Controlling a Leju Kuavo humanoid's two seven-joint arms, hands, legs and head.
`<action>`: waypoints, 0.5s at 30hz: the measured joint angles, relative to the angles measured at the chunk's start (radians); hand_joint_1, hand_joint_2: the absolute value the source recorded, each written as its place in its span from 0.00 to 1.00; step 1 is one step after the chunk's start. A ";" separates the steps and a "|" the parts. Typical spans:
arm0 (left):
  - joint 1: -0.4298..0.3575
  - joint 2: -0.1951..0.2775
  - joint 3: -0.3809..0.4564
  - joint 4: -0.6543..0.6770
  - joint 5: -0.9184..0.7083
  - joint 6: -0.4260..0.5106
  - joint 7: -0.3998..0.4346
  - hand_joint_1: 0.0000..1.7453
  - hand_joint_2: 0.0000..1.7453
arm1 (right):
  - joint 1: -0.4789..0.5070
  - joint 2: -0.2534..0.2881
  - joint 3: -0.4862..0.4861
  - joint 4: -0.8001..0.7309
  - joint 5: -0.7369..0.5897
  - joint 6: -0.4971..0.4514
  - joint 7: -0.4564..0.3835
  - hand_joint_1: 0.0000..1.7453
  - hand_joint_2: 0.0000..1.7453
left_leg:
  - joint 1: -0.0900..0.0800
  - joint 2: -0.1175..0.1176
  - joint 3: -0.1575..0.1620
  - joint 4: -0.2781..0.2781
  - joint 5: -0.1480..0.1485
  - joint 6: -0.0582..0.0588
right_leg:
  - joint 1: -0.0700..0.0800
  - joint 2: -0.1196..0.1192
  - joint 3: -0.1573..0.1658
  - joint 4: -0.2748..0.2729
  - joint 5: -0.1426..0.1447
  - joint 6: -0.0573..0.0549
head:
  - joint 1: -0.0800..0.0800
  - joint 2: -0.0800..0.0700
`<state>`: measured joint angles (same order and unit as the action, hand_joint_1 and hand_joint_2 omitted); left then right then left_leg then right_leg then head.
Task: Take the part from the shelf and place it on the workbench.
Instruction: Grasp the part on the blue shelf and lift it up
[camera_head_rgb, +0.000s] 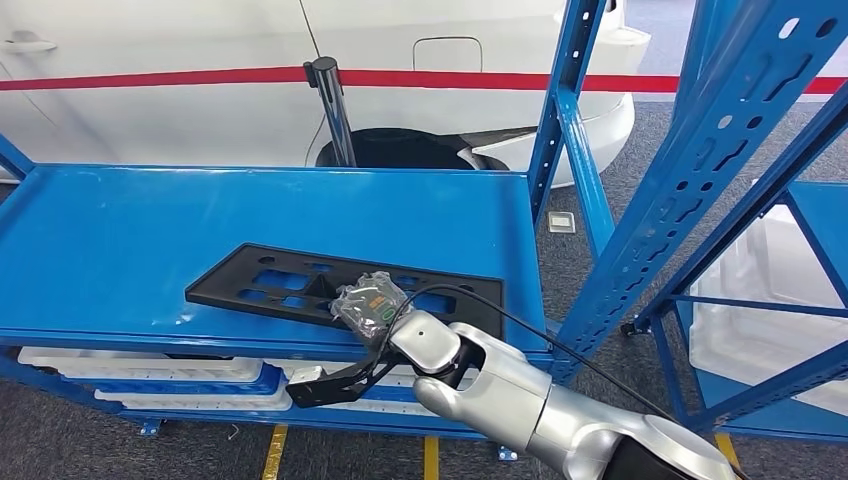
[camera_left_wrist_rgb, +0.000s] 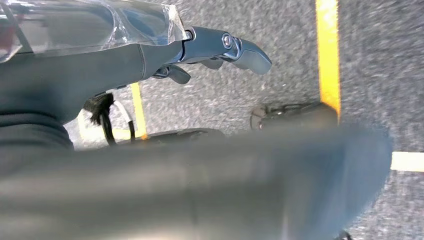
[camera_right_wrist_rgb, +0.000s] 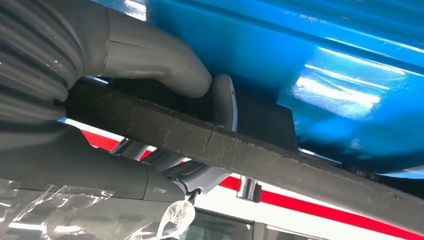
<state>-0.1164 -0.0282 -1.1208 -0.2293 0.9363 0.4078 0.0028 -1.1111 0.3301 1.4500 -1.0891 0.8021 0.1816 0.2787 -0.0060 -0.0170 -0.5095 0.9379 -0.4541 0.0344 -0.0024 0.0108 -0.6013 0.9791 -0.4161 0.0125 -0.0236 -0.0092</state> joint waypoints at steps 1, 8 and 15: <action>0.000 0.000 0.000 0.000 -0.003 0.003 -0.007 0.00 1.00 | 0.000 -0.001 0.000 0.000 0.000 0.000 0.001 1.00 1.00 | 0.000 0.000 0.000 0.000 0.000 0.000 | -0.001 0.000 0.000 0.000 0.000 0.000 | 0.000 0.000; 0.000 0.000 -0.004 0.000 -0.033 0.027 -0.032 0.00 1.00 | -0.001 -0.008 0.000 -0.002 0.003 -0.001 0.006 1.00 1.00 | -0.004 0.000 0.001 0.000 0.000 0.000 | -0.003 0.000 0.001 0.000 0.001 0.000 | 0.000 0.000; 0.000 0.000 -0.010 0.000 -0.032 0.086 -0.035 0.00 1.00 | -0.001 -0.012 0.000 -0.007 0.007 -0.002 0.013 1.00 1.00 | -0.005 0.000 0.001 0.000 0.000 0.000 | -0.003 0.000 0.001 0.000 0.001 0.000 | 0.000 0.000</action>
<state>-0.1163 -0.0278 -1.1303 -0.2293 0.9046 0.4939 -0.0323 -1.1117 0.3177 1.4500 -1.0960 0.8095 0.1791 0.2913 -0.0107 -0.0172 -0.5083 0.9382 -0.4541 0.0345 -0.0058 0.0105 -0.6006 0.9789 -0.4155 0.0128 -0.0237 -0.0091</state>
